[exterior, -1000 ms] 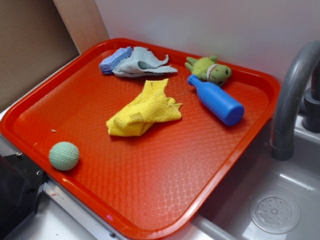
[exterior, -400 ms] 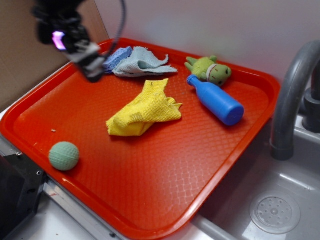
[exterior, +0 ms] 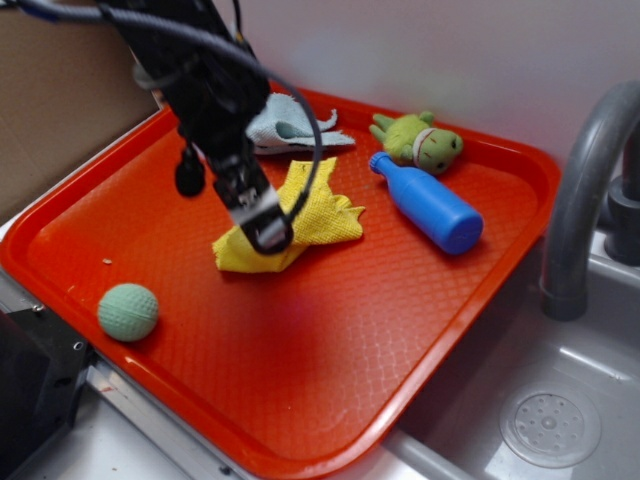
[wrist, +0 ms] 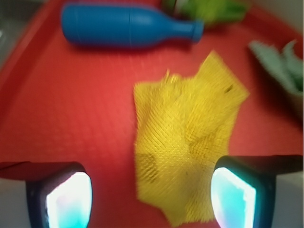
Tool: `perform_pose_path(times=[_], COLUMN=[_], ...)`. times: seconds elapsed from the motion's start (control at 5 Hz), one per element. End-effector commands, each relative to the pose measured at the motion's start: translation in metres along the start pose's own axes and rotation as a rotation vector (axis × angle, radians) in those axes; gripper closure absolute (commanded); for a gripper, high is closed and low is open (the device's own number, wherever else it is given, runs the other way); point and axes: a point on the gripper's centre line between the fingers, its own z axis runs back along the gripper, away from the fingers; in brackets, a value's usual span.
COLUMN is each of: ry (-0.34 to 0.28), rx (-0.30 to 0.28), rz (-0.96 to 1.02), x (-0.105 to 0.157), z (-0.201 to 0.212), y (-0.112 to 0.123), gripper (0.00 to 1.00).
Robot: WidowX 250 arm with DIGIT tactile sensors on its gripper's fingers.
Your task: Grab the yellow cloth.
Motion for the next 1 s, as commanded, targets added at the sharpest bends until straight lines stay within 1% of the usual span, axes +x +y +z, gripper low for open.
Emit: perform_pose_path(times=[0.0,0.2,0.4,0.6,0.8], ry=[0.055,0.099,0.041,-0.102,-0.098], rx=[0.053,0.058,0.042,-0.050,-0.036], rz=[0.046,0.052,0.087,0.144,0.352], x=[0.005,0.001,0.002,-0.015,-0.032], z=[-0.020,-0.033,0.017,0.070,0.123], y=[0.008,0.015,0.019,0.033,0.044], gripper=[1.00,1.00,1.00,1.00,1.00])
